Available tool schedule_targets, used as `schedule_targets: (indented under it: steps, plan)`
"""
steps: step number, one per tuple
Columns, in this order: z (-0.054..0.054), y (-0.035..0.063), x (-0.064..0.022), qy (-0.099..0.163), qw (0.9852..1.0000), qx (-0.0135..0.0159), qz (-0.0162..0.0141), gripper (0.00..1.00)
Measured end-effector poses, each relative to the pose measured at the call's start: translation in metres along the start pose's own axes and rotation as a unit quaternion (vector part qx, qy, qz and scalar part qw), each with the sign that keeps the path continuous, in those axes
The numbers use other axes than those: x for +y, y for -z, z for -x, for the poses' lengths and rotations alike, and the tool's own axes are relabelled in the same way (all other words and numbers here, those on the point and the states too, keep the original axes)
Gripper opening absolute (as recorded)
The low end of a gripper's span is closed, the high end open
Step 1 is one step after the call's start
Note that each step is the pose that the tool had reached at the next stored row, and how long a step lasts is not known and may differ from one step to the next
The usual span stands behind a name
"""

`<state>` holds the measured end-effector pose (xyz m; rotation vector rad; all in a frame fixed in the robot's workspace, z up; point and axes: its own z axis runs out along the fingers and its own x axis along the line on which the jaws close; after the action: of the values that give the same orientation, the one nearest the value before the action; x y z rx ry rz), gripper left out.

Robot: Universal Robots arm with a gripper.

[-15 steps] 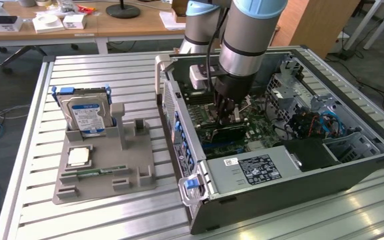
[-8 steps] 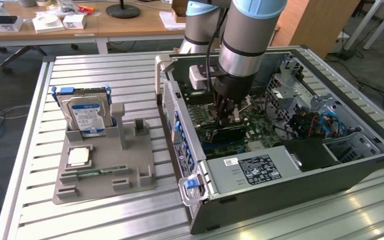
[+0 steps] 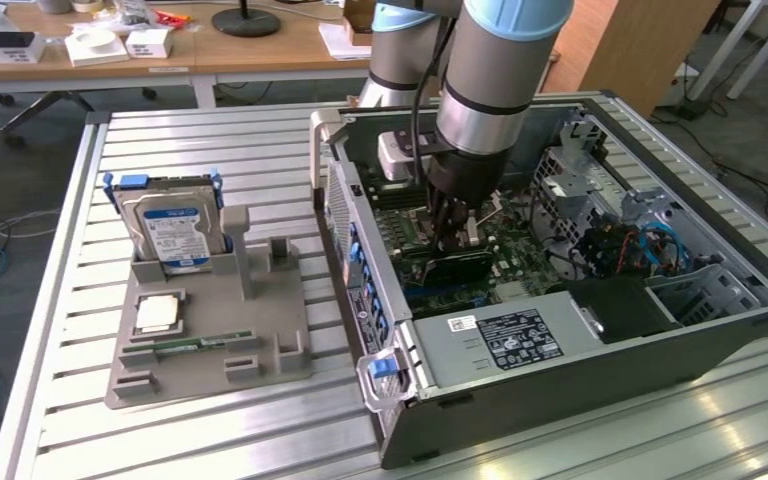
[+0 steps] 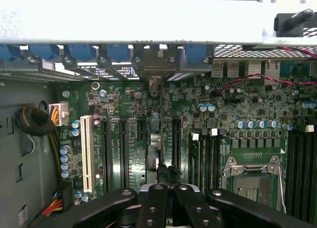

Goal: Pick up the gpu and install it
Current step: 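Press down on the gpu until it lock into place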

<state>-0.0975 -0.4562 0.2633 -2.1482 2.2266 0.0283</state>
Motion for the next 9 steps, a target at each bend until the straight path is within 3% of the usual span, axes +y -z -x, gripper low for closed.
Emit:
schedule_targets:
  steps: [9]
  plan:
    - [-0.0002,-0.0019,0.0025,0.0,1.0,-0.0002,-0.0002,0.1]
